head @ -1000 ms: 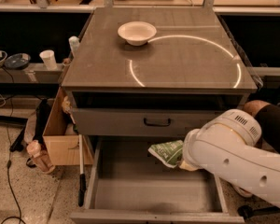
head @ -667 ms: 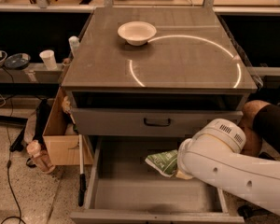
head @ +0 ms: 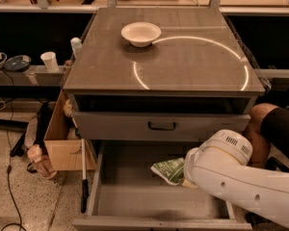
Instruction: Place green jalapeno chip bag into middle drawer
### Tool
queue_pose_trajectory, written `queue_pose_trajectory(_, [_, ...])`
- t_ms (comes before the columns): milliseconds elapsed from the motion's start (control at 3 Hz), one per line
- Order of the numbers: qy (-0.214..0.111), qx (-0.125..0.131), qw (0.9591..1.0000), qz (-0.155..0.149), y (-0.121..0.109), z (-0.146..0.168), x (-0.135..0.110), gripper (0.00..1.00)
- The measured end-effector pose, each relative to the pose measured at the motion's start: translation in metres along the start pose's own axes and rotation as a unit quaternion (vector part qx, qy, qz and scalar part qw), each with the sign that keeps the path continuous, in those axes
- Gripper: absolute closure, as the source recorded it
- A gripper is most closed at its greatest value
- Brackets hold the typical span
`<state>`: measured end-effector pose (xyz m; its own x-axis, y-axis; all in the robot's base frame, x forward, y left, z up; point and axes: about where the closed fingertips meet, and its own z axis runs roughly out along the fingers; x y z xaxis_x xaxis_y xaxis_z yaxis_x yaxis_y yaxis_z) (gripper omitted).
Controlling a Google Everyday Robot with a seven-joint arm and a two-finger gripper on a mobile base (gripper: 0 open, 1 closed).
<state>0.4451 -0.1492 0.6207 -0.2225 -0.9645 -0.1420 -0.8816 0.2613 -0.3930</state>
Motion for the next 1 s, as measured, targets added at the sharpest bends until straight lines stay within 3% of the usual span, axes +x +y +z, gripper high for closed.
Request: queue_pose_trajectory(1000, [0.023, -0.019, 0.9995, 0.005, 0.030, 0.075, 0.000, 1.00])
